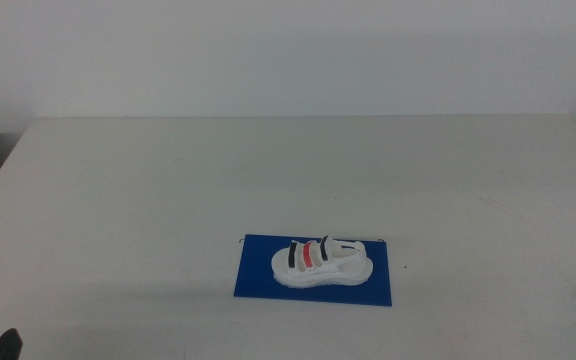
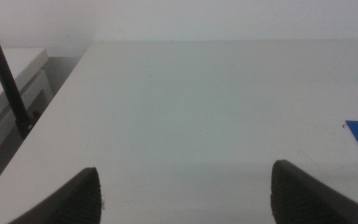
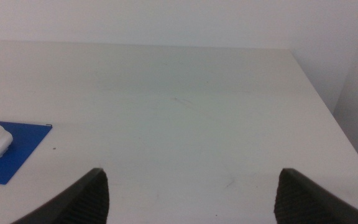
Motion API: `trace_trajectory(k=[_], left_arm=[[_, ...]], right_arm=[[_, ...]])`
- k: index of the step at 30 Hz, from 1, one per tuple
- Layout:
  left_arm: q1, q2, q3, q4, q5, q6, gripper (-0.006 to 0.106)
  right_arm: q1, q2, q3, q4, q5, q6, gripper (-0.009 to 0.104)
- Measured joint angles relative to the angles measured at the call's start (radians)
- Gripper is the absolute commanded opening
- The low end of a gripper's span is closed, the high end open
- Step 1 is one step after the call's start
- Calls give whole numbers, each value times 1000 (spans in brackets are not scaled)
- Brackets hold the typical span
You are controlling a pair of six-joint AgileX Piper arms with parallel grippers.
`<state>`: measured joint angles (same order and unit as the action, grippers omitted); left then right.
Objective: Use one arm to grab the shoe from the table and place it on the mat.
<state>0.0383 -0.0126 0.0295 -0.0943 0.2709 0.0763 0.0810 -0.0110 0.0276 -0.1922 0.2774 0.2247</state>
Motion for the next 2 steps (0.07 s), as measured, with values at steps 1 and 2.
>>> trace_trajectory(k=[1, 2], left_arm=[[0, 0, 0, 0, 0, 0, 94], [0, 0, 0, 0, 0, 0, 94]], right_arm=[[0, 0, 0, 0, -3, 0, 73], [-1, 0, 0, 0, -7, 0, 73]])
